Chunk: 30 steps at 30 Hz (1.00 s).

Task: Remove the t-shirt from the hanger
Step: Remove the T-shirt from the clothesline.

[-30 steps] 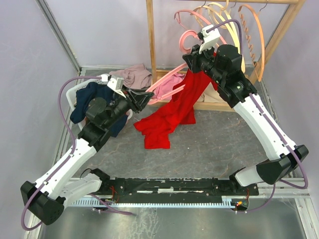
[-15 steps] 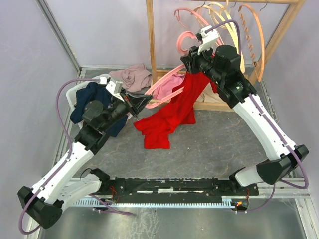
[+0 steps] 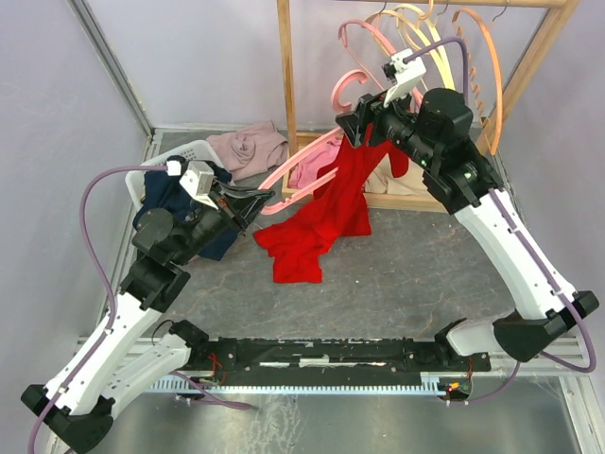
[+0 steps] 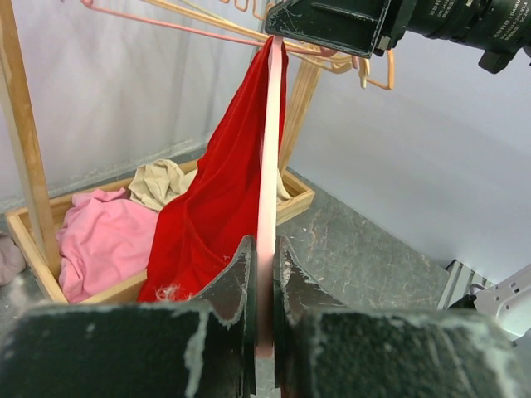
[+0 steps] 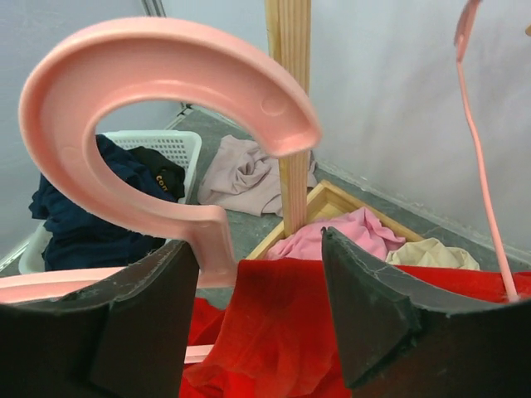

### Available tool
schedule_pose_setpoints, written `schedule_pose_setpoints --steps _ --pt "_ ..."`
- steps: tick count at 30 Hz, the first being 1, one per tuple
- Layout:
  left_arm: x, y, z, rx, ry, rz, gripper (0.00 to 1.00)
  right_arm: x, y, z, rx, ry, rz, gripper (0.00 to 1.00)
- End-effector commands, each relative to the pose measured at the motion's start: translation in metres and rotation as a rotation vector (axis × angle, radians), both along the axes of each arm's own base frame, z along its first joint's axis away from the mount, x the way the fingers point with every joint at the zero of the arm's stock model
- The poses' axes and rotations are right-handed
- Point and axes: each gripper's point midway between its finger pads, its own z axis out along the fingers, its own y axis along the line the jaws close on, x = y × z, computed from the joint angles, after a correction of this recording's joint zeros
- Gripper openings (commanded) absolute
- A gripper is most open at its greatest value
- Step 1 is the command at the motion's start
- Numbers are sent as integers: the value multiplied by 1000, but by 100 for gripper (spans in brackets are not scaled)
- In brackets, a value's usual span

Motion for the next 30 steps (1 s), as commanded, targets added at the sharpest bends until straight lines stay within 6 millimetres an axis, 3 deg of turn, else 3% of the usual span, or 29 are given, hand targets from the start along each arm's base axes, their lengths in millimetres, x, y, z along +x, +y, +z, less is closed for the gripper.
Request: schedule_pose_setpoints --steps 1,6,13,23,30 --pt "3 23 16 -12 -52 115 3 -25 -36 82 127 -183 -80 68" --pt "5 24 12 -18 -37 125 3 -41 -34 95 144 -202 -26 74" --pt "8 18 29 -71 -61 103 3 -43 -26 85 112 -165 24 78" --pt "-9 17 48 -110 -110 50 3 -19 -2 20 65 -13 53 75" --pt "-23 22 61 -125 -135 29 3 -9 22 -12 3 31 58 75"
